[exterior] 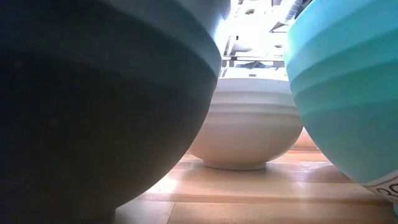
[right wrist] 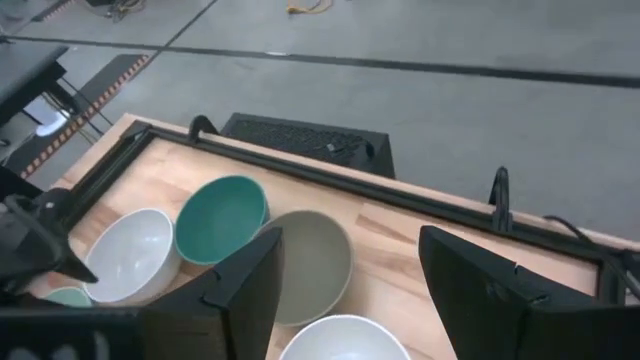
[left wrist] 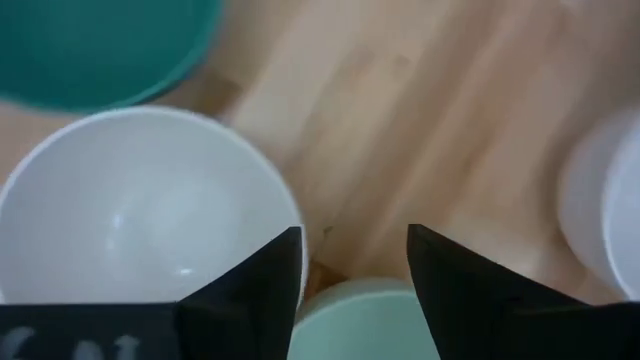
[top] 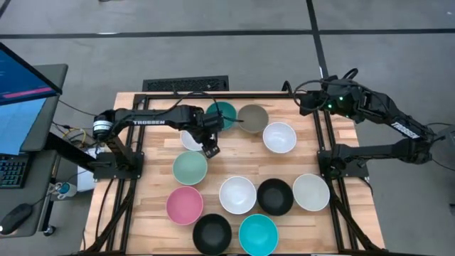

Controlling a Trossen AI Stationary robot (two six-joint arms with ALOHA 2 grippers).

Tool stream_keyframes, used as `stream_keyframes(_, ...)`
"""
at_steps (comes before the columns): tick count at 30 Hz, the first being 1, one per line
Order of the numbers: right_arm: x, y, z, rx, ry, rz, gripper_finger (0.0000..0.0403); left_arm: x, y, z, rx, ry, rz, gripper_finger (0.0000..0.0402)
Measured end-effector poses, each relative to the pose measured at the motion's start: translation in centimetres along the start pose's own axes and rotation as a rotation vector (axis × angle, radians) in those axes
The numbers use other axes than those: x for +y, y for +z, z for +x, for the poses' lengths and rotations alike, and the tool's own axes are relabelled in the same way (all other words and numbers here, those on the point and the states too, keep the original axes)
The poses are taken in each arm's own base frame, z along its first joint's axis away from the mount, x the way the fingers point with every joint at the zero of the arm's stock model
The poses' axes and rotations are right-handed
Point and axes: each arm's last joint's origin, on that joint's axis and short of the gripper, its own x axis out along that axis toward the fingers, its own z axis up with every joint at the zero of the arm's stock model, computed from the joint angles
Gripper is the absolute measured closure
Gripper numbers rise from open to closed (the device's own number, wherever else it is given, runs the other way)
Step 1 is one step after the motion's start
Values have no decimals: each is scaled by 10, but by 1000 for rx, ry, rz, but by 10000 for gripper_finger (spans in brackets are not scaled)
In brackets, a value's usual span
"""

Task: Nest bowls inside each other
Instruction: Stack the top left white bowl on the top of the lower left white bowl

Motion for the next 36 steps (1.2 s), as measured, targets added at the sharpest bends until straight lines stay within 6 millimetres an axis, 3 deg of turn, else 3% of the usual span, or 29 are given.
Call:
stream_keyframes(4,-1,1,-2,-13,4,-9,147,7,2,0,-13,36,-179,221)
stream_keyframes(10,-2,3,-5,-42,23,16,147,13,5,3,-70,107,-305,220)
stream_keyframes(19,0,5,-6,-59,37,72,147,19,-10,26,-5,129,-324,220)
stream_keyframes(27,0,5,-5,-62,40,92,147,-5,-8,26,-75,28,-250,220)
stream_keyframes(36,0,5,-5,-60,40,91,147,-7,-12,56,35,117,-226,220)
